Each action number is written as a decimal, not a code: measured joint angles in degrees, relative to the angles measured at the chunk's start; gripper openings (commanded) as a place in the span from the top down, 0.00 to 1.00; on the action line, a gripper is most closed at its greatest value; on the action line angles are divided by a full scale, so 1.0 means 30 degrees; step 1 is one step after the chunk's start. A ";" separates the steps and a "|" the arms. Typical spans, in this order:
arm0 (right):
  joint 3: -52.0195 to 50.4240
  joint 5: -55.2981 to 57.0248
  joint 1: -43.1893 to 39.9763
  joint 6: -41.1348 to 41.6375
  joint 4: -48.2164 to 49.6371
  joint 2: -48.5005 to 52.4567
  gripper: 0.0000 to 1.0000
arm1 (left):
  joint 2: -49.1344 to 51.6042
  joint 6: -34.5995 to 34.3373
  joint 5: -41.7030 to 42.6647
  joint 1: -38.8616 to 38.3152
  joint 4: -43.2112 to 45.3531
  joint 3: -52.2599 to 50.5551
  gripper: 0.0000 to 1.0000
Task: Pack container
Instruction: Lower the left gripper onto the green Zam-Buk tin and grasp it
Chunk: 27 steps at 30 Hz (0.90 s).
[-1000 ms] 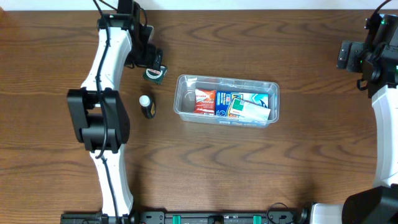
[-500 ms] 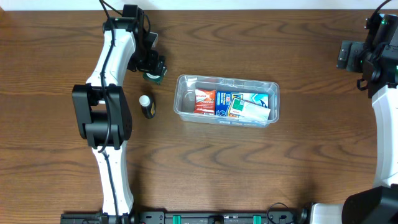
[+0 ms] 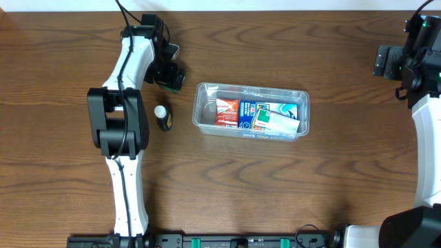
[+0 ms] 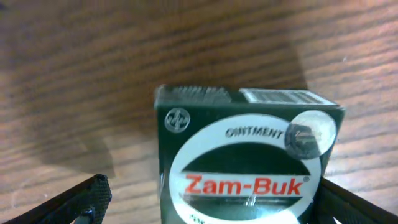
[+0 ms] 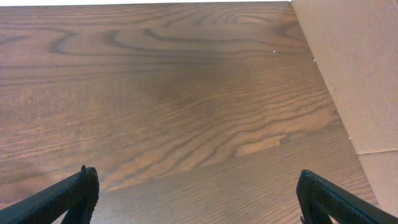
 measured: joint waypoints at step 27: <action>0.0000 0.0000 0.0000 0.0000 0.0000 0.0000 0.01 | 0.0000 -0.0313 -0.0189 -0.1056 0.0525 0.0000 0.18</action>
